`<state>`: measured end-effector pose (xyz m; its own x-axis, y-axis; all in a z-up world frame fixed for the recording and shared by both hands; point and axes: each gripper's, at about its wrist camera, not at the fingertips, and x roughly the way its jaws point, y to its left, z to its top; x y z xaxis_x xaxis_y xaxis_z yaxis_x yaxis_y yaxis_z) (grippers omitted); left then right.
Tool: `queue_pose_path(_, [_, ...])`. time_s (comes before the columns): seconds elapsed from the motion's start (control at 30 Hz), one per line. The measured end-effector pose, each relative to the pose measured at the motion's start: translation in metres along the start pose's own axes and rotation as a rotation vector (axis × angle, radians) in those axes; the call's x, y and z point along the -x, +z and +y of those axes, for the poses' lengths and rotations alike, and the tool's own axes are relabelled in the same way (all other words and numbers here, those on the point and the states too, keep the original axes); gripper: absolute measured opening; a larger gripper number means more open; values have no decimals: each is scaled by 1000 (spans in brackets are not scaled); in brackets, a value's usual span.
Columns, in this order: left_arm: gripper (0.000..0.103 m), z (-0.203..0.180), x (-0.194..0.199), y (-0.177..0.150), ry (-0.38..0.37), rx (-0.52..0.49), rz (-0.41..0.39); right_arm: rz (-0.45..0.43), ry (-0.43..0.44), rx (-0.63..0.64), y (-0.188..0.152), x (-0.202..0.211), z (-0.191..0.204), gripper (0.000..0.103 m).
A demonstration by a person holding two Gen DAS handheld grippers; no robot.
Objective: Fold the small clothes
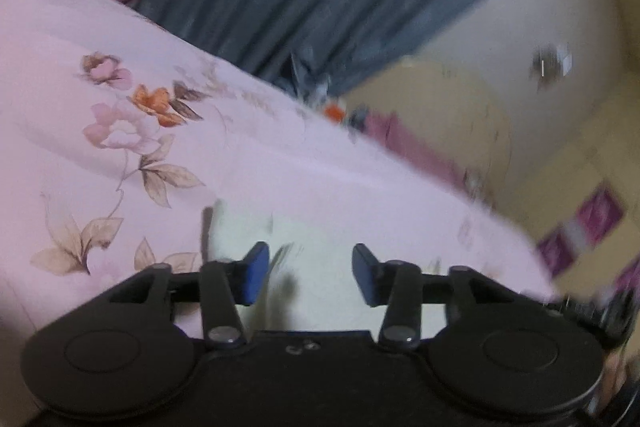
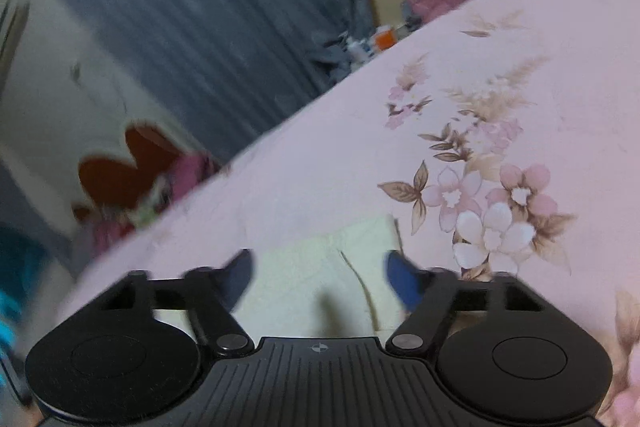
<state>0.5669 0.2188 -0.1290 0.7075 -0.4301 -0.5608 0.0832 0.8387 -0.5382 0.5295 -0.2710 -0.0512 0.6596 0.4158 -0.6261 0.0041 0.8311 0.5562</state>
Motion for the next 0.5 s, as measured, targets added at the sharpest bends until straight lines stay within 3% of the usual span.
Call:
queue_pose_path(0.17, [31, -20, -25, -6, 106, -216, 121, 82, -111, 172, -10, -36, 23, 46])
queue_pose_path(0.3, [26, -25, -36, -11, 136, -294, 144, 131, -193, 291, -22, -60, 31, 46])
queue_pose_path(0.33, [9, -26, -37, -12, 131, -296, 142, 129, -191, 308, -24, -61, 32, 41])
queue_pose_path(0.37, [3, -27, -35, -12, 123, -291, 133, 132, -183, 317, -26, -62, 33, 15])
queue_pose_path(0.4, [3, -27, -31, -11, 117, -283, 109, 128, -182, 322, -26, -61, 34, 5])
queue_pose_path(0.5, [3, -32, -13, -8, 83, -270, 4, 54, -181, 351, -23, -48, 39, 3])
